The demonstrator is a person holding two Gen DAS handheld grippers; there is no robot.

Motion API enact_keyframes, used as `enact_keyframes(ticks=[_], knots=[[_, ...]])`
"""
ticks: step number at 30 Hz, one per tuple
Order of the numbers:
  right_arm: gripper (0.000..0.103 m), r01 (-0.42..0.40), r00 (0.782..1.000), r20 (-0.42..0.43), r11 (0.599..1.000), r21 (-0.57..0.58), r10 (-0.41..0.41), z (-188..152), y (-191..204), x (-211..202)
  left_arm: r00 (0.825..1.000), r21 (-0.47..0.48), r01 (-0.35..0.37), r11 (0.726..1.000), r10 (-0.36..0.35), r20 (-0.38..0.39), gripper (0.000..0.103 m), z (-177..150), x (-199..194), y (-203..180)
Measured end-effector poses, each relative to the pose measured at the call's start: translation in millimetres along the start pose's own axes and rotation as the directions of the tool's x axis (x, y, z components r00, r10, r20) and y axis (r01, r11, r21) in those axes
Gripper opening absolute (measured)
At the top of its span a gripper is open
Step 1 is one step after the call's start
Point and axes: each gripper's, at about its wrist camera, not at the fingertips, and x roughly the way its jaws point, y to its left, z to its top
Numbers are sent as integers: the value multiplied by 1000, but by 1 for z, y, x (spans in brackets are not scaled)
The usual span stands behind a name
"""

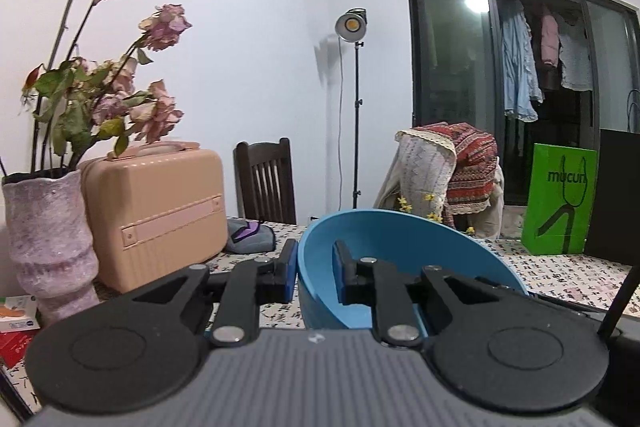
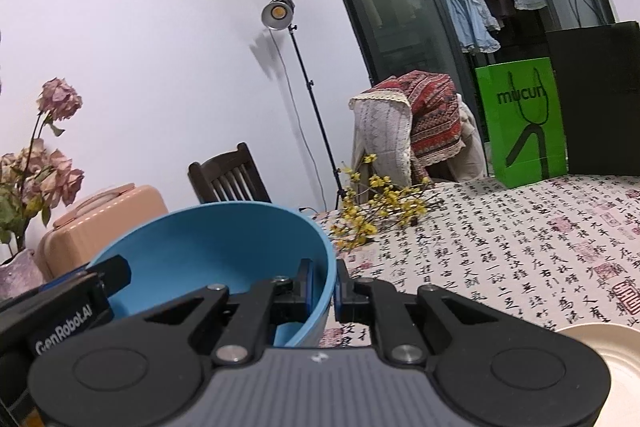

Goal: Organize plates and bowls
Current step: 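Carry the light-blue bowl with both grippers over the stacked bowls by the vase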

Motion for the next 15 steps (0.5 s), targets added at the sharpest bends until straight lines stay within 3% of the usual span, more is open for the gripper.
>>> enact_keyframes(ticks=[15], knots=[[10, -75, 997, -40, 997, -32, 73, -12, 36, 12, 996, -27, -88, 996, 88, -15, 18, -4, -2, 36]])
